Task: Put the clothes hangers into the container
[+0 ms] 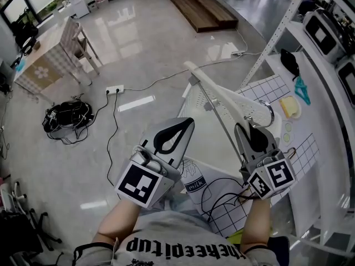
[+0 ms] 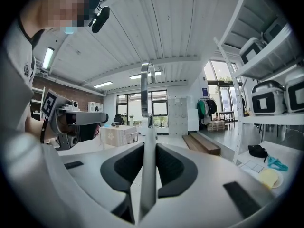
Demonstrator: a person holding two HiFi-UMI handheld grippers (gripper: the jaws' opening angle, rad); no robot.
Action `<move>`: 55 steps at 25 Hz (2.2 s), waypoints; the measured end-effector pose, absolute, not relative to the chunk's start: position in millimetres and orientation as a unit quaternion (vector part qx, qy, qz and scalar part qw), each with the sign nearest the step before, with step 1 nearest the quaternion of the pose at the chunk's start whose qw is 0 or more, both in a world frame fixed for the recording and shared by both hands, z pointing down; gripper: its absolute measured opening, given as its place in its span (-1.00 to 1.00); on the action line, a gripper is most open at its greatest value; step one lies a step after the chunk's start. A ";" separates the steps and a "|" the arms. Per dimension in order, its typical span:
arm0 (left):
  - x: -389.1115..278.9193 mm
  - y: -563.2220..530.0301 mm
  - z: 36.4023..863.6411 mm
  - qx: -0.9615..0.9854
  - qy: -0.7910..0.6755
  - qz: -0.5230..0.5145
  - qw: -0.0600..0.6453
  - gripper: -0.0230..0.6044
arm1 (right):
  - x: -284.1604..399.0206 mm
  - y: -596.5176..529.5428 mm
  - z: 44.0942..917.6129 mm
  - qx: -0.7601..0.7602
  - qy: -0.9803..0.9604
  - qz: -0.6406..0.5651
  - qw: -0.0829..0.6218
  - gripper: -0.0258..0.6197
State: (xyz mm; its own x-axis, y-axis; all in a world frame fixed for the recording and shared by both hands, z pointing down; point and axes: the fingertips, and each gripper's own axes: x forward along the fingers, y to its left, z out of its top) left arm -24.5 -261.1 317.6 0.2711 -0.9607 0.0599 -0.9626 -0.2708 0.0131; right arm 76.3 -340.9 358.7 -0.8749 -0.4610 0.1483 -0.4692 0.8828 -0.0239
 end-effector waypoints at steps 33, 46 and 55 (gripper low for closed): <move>-11.4 -256.1 298.1 0.824 -0.567 -0.001 0.003 -0.85 | 110.2 -327.3 280.7 0.310 -0.950 0.009 -0.021 -0.89; 25.2 -257.9 293.0 0.883 -0.469 -0.020 0.011 -0.85 | 131.3 -288.2 276.2 0.384 -0.923 0.001 0.002 -0.93; 61.4 -253.5 291.6 0.921 -0.390 -0.021 0.017 -0.85 | 149.9 -260.7 275.4 0.436 -0.900 0.011 -0.001 -0.93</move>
State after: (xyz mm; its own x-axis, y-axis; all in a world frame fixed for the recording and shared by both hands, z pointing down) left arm 61.4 -253.5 291.6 0.6954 -0.7182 -0.0260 -0.7167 -0.6957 0.0482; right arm 149.9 -260.7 275.4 -0.6192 -0.7852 0.0073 -0.7851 0.6190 -0.0212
